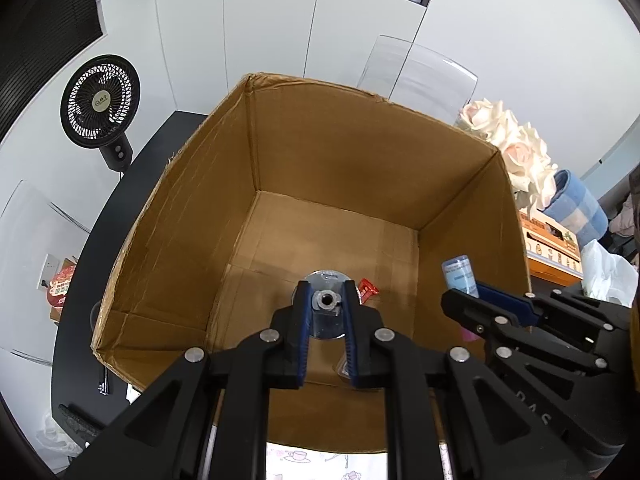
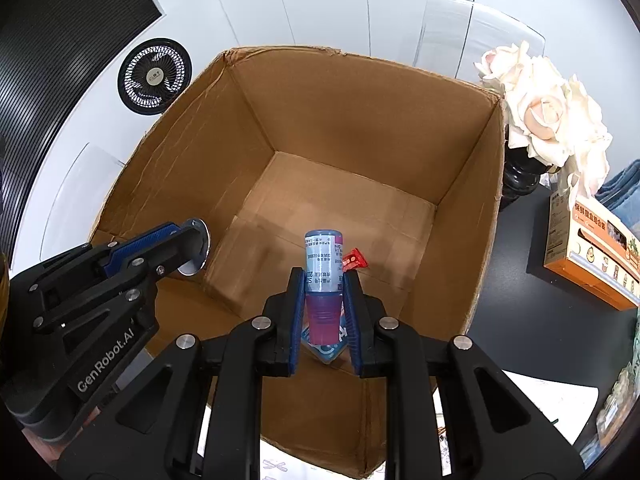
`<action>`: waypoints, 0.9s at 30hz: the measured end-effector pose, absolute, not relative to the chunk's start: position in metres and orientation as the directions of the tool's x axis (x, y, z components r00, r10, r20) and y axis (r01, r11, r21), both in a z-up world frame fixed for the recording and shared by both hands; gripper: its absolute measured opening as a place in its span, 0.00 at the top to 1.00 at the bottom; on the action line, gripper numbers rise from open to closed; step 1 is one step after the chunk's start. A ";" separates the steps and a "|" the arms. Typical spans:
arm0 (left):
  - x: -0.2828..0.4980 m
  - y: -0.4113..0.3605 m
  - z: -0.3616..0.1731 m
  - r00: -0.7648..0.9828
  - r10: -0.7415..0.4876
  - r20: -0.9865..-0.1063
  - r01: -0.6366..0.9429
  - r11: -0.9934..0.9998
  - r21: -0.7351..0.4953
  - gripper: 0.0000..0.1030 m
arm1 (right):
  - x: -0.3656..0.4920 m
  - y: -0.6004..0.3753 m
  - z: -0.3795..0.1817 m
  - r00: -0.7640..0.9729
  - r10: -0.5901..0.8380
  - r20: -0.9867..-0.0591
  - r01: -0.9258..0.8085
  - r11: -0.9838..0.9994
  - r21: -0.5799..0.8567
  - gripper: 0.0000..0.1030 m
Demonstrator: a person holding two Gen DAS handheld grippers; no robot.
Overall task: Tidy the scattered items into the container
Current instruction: 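Open the right tool to drop the tube into the box while the left tool drops the disc, then move both open tools back over the table mat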
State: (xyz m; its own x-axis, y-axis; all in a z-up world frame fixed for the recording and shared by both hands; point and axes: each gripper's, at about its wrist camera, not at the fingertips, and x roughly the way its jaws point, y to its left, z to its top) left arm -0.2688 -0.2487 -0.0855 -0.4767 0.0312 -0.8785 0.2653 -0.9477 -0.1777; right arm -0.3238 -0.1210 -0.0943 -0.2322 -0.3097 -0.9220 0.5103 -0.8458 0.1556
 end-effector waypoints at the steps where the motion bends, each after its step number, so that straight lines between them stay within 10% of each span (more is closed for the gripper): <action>1: -0.269 -0.250 -0.085 -0.479 0.031 -0.877 0.267 -0.947 -0.179 0.85 | -0.323 -0.120 -0.094 -0.231 -0.313 -0.921 0.511 -0.845 0.158 0.67; 4: -0.268 -0.252 -0.083 -0.476 0.014 -0.879 0.277 -0.947 -0.165 0.82 | -0.319 -0.118 -0.092 -0.253 -0.285 -0.924 0.508 -0.852 0.124 0.25; 10: -0.257 -0.259 -0.072 -0.510 -0.050 -0.859 0.315 -0.940 -0.132 0.23 | -0.317 -0.096 -0.086 -0.274 -0.327 -0.905 0.474 -0.864 0.169 0.08; 15: -0.250 -0.270 -0.072 -0.485 0.032 -0.874 0.350 -0.908 -0.228 0.00 | -0.306 -0.089 -0.069 -0.332 -0.333 -0.883 0.497 -0.857 0.137 0.00; 27: -0.240 -0.212 -0.044 -0.503 -0.045 -0.863 0.206 -0.976 -0.069 0.00 | -0.278 -0.050 -0.037 -0.405 -0.323 -0.856 0.509 -0.857 0.082 0.00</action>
